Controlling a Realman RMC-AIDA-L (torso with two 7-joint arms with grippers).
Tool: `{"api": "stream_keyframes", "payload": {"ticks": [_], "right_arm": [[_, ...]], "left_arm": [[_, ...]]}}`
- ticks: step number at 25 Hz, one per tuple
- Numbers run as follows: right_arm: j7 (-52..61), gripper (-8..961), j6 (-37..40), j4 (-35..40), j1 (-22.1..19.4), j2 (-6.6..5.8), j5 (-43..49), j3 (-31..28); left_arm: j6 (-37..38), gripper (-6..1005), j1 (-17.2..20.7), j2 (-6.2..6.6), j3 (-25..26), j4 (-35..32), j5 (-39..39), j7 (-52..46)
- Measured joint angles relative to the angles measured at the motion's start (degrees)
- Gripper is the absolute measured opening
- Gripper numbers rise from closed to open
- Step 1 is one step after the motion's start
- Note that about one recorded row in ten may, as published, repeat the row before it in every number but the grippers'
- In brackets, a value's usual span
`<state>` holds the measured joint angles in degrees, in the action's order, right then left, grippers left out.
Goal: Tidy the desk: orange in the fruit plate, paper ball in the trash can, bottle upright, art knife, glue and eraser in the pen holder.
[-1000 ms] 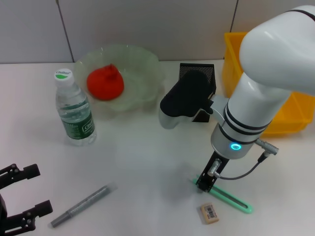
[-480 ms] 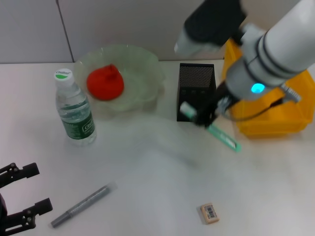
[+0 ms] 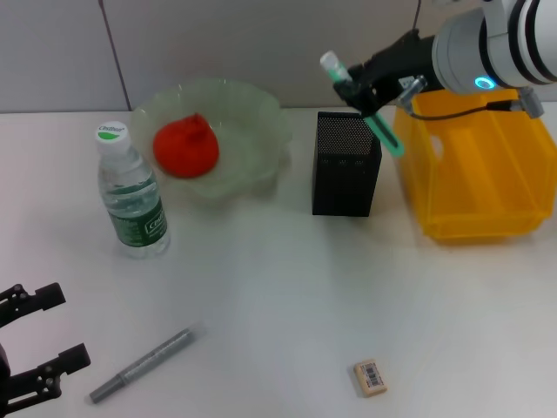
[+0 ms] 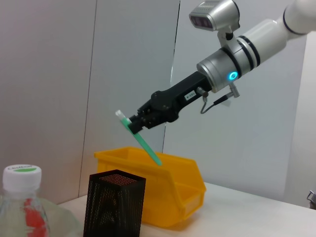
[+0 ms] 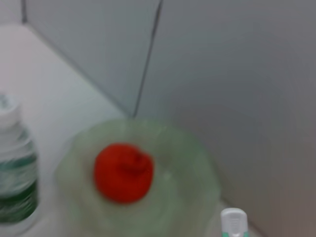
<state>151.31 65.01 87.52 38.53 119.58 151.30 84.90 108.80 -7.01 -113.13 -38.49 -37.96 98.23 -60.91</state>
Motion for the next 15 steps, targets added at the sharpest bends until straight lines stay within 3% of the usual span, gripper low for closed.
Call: {"api": "stream_keyframes", "payload": {"ticks": [4,9,15], "right_arm": [[-3.02,171,-9.80,-2.70,-2.24,0.01,-2.72,1.59],[-12.43,172,-21.92,-10.70,-2.85,-0.15,-14.29,2.09],[-18.45,171,-28.35,-17.51,-2.31,-0.17,-19.71,2.19]], "left_arm": [[-0.01,811,-0.06,-0.19,0.30,0.00,0.01,0.00],[-0.18,811,-0.66,-0.35,0.35,0.02,0.04,-0.21],[-0.21,811,-0.72,-0.35,0.35,0.11,0.04,-0.45]]}}
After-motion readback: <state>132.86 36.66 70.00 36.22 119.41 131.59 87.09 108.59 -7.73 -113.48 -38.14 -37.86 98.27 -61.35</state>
